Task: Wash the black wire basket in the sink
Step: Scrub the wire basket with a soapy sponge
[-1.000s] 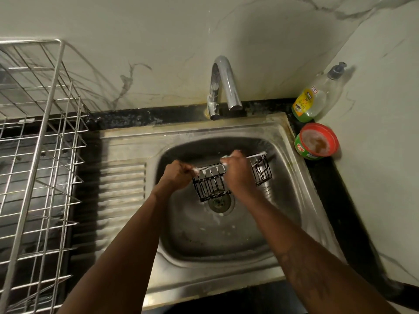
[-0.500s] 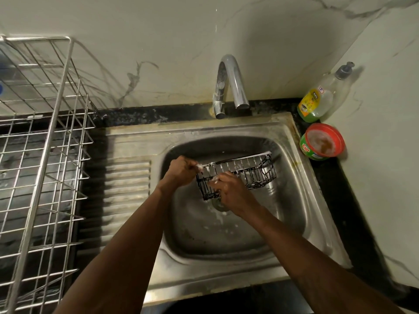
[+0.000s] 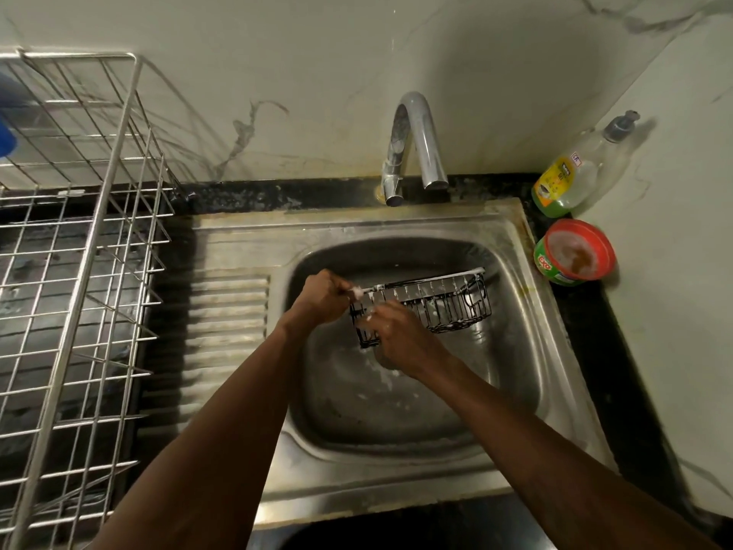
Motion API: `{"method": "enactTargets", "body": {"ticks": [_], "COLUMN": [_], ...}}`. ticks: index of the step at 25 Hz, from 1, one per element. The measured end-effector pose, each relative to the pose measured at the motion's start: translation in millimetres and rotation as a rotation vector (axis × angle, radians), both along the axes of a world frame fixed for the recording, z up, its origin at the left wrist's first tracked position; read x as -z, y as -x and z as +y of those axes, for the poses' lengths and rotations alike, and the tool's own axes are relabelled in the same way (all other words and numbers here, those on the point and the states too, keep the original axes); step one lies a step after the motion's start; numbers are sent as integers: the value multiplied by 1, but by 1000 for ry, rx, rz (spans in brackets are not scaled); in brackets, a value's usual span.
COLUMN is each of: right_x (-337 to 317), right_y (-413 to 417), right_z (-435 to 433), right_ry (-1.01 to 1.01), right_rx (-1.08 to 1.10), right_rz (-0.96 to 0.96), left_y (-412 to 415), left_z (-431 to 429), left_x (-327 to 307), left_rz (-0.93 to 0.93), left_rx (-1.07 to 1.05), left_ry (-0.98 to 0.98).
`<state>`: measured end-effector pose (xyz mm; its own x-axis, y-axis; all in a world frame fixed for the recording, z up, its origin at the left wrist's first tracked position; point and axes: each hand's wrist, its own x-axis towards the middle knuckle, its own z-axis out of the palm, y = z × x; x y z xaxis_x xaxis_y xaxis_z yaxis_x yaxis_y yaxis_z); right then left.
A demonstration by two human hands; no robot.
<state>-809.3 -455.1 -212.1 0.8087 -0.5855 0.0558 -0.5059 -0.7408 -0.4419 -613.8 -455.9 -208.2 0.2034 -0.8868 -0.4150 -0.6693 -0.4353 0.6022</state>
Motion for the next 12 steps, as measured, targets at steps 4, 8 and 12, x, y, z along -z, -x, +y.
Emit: {"method": "enactTargets", "body": {"ticks": [4, 8, 12], "right_x": [-5, -1, -5], "right_y": [-11, 11, 21], "right_z": [-39, -25, -30], "right_ry": [9, -1, -30], "right_rx": [211, 53, 51], "right_rz": [12, 44, 31], "left_y": [1, -2, 1], "left_z": [-1, -6, -7], "left_x": [-2, -1, 0], "left_rz": [-38, -37, -48], "left_rx": [11, 15, 41], "left_ry": [-6, -32, -71]}}
